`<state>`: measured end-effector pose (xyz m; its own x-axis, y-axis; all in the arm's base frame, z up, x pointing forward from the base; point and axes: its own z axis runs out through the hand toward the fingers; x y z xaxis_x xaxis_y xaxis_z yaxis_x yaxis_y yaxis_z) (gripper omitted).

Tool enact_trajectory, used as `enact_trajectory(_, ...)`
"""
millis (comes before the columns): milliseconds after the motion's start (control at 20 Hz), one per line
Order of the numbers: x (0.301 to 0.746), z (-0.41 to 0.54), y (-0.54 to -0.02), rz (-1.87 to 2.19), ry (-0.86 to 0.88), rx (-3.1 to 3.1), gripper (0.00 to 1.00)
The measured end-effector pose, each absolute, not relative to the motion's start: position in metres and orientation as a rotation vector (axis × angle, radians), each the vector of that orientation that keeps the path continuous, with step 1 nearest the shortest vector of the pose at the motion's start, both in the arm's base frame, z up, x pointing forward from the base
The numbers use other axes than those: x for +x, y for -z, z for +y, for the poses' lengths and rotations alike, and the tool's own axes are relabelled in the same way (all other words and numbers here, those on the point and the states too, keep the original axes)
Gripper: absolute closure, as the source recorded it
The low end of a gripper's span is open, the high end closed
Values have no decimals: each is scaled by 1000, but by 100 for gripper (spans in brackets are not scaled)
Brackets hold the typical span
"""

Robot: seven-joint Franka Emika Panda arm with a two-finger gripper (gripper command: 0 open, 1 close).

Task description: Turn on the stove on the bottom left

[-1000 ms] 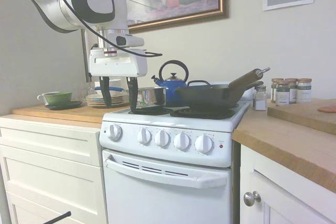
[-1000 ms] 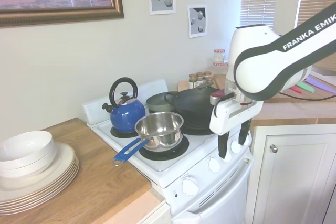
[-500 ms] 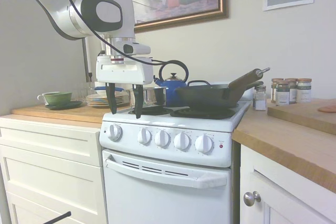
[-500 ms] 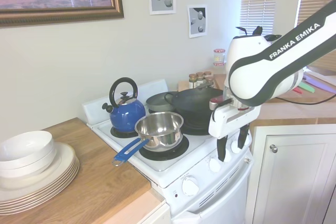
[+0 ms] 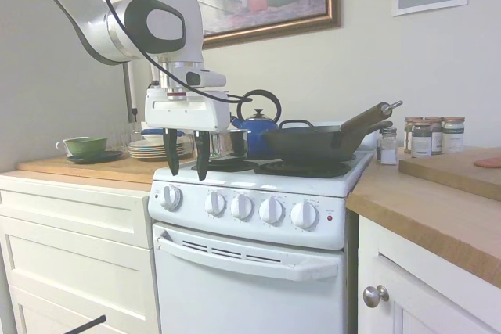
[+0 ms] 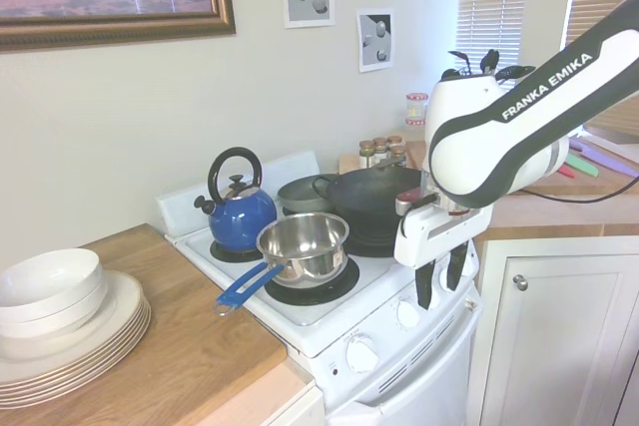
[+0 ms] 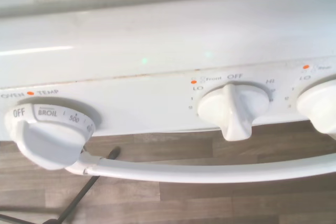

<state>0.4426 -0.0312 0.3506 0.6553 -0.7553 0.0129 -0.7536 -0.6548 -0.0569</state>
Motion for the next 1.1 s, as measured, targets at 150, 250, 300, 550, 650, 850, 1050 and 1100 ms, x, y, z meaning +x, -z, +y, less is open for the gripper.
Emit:
enact_trajectory(150, 445, -32, -345, 1286, 54, -2815, 100)
enact_trajectory(250, 446, -33, -341, 1290, 51, -2814, 100)
enact_trajectory(300, 447, -34, -339, 1293, 48, -2813, 100)
enact_trajectory(550, 452, -37, -333, 1300, 55, -2808, 100)
enact_trajectory(650, 454, -38, -332, 1301, 64, -2806, 100)
enact_trajectory(850, 457, -39, -327, 1298, 73, -2810, 100)
enact_trajectory(1050, 461, -39, -321, 1295, 75, -2816, 100)
enact_trajectory(1100, 462, -39, -319, 1294, 76, -2817, 100)
